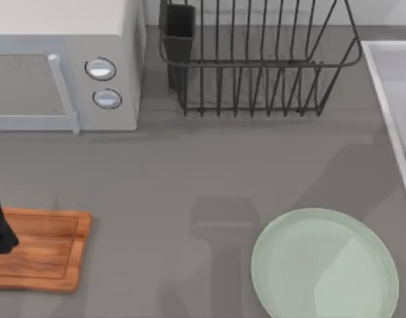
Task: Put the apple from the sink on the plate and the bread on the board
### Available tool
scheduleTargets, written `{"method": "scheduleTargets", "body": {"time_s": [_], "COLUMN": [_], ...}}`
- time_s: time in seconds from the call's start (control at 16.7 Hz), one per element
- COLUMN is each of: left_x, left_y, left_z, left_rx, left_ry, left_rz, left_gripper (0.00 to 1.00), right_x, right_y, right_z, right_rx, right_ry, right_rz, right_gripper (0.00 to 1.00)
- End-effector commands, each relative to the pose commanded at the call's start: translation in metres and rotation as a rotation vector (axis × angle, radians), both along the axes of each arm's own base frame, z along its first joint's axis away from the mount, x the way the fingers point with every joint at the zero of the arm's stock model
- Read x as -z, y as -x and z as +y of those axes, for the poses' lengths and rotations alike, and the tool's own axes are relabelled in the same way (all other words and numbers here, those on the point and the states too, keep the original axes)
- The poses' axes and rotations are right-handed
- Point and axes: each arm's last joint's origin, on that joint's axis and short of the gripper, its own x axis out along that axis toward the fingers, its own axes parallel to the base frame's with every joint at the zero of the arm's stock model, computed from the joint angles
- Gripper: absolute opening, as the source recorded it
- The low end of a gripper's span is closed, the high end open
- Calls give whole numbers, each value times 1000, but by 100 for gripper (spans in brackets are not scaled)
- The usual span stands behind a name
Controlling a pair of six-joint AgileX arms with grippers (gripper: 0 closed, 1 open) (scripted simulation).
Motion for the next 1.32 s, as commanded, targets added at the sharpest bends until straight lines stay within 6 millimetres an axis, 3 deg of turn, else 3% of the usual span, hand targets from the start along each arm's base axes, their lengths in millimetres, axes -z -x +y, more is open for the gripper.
{"method": "scheduleTargets", "body": {"time_s": [0.72,1.32], "left_x": [0,0], "left_y": [0,0], "left_z": [0,0], "left_rx": [0,0], "left_ry": [0,0], "left_rz": [0,0], "left_gripper": [100,100], "right_x": [0,-2], "right_y": [0,-1], "right_z": [0,0], "right_rx": [0,0], "right_ry": [0,1], "right_rz": [0,-3], "right_gripper": [2,0]}}
